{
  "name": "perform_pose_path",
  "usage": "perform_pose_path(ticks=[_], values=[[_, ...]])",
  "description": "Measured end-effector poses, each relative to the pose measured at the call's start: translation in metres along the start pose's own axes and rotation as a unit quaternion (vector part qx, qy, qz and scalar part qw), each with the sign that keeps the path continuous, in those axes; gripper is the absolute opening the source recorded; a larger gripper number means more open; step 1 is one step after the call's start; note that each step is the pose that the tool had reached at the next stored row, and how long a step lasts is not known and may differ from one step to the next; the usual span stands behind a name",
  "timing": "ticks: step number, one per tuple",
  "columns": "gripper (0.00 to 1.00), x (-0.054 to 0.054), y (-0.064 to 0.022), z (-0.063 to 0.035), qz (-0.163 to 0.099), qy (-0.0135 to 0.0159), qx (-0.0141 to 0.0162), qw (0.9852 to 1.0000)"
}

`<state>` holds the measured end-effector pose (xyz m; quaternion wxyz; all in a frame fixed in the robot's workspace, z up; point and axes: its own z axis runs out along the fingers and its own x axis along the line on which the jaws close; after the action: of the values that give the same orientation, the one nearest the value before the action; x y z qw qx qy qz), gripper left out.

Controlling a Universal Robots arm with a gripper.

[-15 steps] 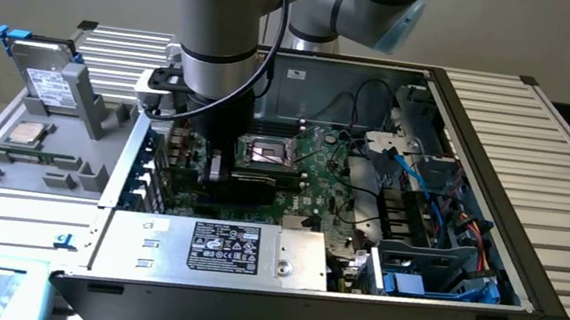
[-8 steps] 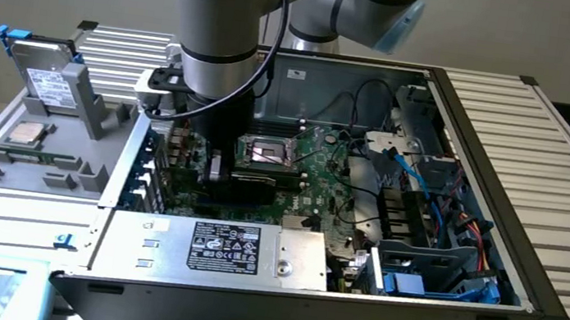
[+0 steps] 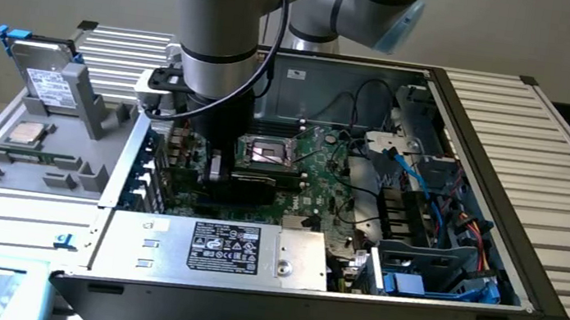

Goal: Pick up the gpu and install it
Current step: 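Insert the gpu into the slot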

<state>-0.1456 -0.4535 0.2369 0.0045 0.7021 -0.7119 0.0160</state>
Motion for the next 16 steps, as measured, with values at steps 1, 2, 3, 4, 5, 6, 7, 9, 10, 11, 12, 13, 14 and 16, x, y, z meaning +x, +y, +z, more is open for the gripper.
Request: perform_pose_path(ticks=[1,2,3,4,5,6,7,9,10,11,12,13,14,16], values=[[0.29,0.0000,0.0000,0.0000,0.000,0.0000,0.0000,1.0000],[0.29,0.0000,0.0000,0.0000,0.000,0.0000,0.0000,1.0000],[0.29,0.0000,0.0000,0.0000,0.000,0.0000,0.0000,1.0000],[0.29,0.0000,0.0000,0.0000,0.000,0.0000,0.0000,1.0000],[0.29,0.0000,0.0000,0.0000,0.000,0.0000,0.0000,1.0000],[0.29,0.0000,0.0000,-0.0001,0.000,0.0002,-0.0001,1.0000],[0.30,0.0001,0.0003,-0.0001,0.000,0.0001,-0.0006,1.0000],[0.36,0.0001,0.0003,0.0000,0.000,0.0000,0.0000,1.0000],[0.42,0.0001,0.0001,0.0000,0.000,0.0000,0.0000,1.0000],[0.42,0.0000,0.0000,0.0000,0.000,0.0000,0.0000,1.0000],[0.49,0.0000,0.0000,0.0000,0.000,0.0000,0.0000,1.0000],[0.49,0.0000,0.0000,0.0000,0.000,0.0000,0.0000,1.0000],[0.49,0.0000,0.0000,-0.0014,0.000,0.0000,0.0000,1.0000],[0.49,0.0003,-0.0001,-0.0099,0.000,0.0001,-0.0001,1.0000]])
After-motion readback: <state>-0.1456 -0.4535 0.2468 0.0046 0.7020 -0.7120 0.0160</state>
